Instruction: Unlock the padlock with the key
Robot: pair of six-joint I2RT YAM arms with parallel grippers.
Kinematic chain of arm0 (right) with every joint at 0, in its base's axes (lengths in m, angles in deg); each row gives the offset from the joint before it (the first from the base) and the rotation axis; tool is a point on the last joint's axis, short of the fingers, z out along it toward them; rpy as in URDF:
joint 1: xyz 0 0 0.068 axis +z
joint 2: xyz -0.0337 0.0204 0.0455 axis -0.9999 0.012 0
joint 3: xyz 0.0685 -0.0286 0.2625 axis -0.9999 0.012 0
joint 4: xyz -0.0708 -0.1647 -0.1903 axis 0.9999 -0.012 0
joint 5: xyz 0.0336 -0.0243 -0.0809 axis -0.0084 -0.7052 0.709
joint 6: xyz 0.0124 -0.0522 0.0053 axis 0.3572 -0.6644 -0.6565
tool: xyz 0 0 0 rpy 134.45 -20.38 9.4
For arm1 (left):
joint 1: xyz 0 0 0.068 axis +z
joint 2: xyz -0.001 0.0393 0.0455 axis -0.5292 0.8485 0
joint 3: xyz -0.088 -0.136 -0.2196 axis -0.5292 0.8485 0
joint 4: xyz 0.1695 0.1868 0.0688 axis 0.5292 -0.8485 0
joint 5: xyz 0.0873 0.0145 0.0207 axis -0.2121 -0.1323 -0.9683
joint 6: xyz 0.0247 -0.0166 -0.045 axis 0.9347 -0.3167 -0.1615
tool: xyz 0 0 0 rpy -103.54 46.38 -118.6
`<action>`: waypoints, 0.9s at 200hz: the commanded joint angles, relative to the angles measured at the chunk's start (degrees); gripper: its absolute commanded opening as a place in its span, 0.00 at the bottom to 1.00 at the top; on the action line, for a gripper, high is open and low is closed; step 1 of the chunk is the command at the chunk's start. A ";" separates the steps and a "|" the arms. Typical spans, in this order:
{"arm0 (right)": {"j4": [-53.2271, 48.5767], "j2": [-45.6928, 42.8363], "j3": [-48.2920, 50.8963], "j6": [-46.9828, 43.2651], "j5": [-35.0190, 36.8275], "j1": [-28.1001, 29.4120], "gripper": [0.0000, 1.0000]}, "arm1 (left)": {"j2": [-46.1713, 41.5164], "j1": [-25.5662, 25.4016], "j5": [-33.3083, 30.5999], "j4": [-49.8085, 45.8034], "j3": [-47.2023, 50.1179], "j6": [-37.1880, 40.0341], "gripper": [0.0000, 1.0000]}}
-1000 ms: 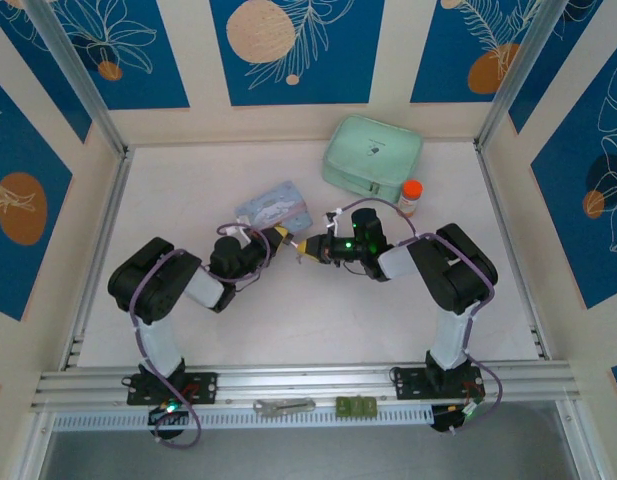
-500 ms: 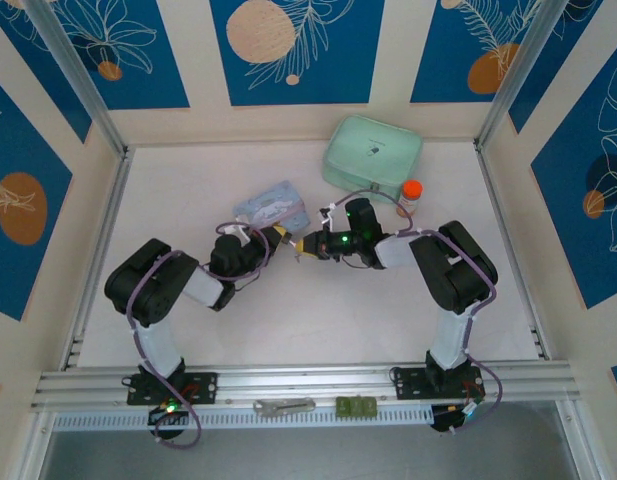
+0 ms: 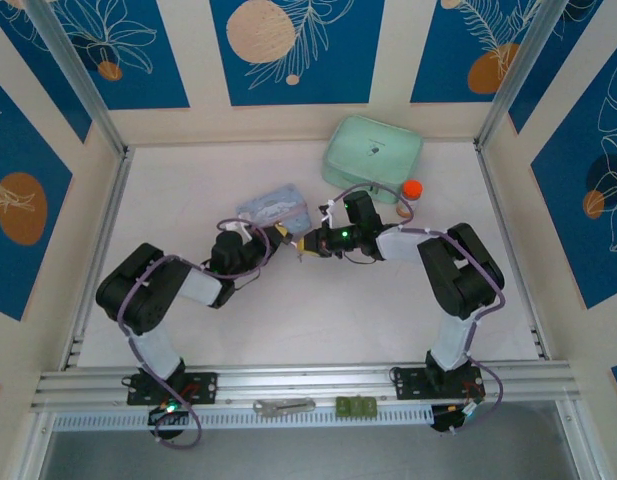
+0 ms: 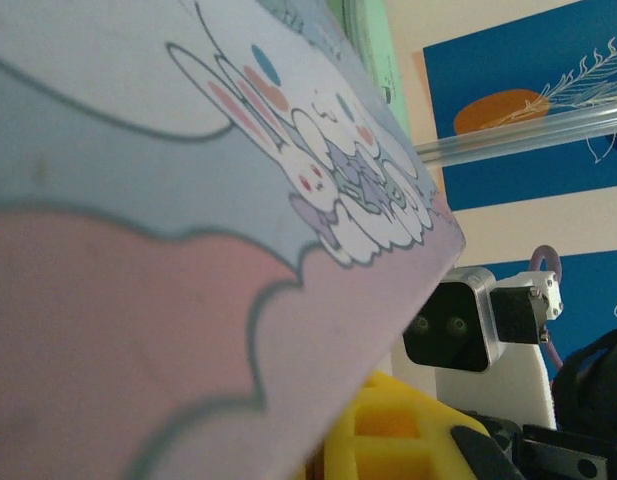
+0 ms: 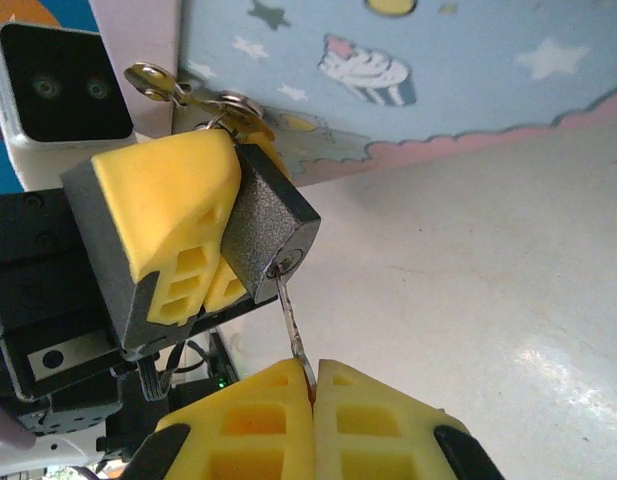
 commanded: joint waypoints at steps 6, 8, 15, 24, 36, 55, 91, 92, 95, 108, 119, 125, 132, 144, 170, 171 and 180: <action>10.06 -2.13 -1.23 4.14 3.71 1.32 0.00 | -1.16 -3.95 6.84 -1.82 -0.82 3.39 0.00; 10.44 -1.96 -1.16 4.32 3.70 1.36 0.00 | -0.99 -3.95 6.84 -1.68 -0.86 3.33 0.00; 11.49 -1.33 -1.15 5.05 3.63 1.37 0.00 | -0.65 -4.03 7.06 -1.16 -1.16 2.96 0.00; 13.25 -0.49 -1.08 6.19 3.16 1.45 0.00 | -0.25 -4.27 7.19 -0.79 -1.46 2.60 0.00; 15.44 0.34 -1.06 7.67 2.73 1.53 0.00 | -0.22 -4.79 6.71 -0.67 -1.57 2.47 0.00; 17.85 0.42 -0.40 9.53 3.65 1.63 0.00 | -0.64 -5.48 5.48 -1.03 -1.22 2.68 0.00; 19.84 1.70 -1.74 11.34 4.00 1.98 0.00 | 0.59 -6.39 6.01 -0.24 -1.99 2.09 0.00; 19.99 1.76 -1.79 11.39 4.02 2.03 0.00 | 0.66 -6.40 6.03 -0.13 -2.04 2.03 0.00; 20.44 2.06 -1.92 11.70 3.84 2.06 0.00 | 0.91 -6.45 6.15 0.20 -2.12 1.81 0.00; 22.40 3.29 -2.34 13.10 3.22 1.98 0.00 | 1.84 -6.88 6.61 1.58 -2.44 0.98 0.00; 24.03 4.27 -2.45 14.34 2.95 1.98 0.00 | 2.31 -7.26 6.69 2.36 -2.71 0.64 0.00; 24.69 4.74 -2.54 14.83 2.71 1.96 0.00 | 2.48 -7.44 6.83 2.59 -2.79 0.39 0.00; 25.03 5.07 -2.54 15.12 2.51 1.98 0.00 | 2.65 -7.58 6.86 2.91 -2.89 0.19 0.00; 25.15 5.30 -2.34 14.99 2.08 1.91 0.00 | 2.89 -7.72 6.73 3.83 -2.65 -0.48 0.00; 26.16 4.80 -0.17 14.08 1.68 0.90 0.00 | 2.72 -7.40 5.99 5.25 -1.77 -1.31 0.00; 26.36 4.76 -0.04 14.08 1.68 0.87 0.00 | 2.69 -7.39 5.93 5.25 -1.76 -1.34 0.00; 28.34 4.62 1.27 14.17 1.43 0.58 0.00 | 2.45 -7.26 5.42 5.17 -1.50 -1.57 0.00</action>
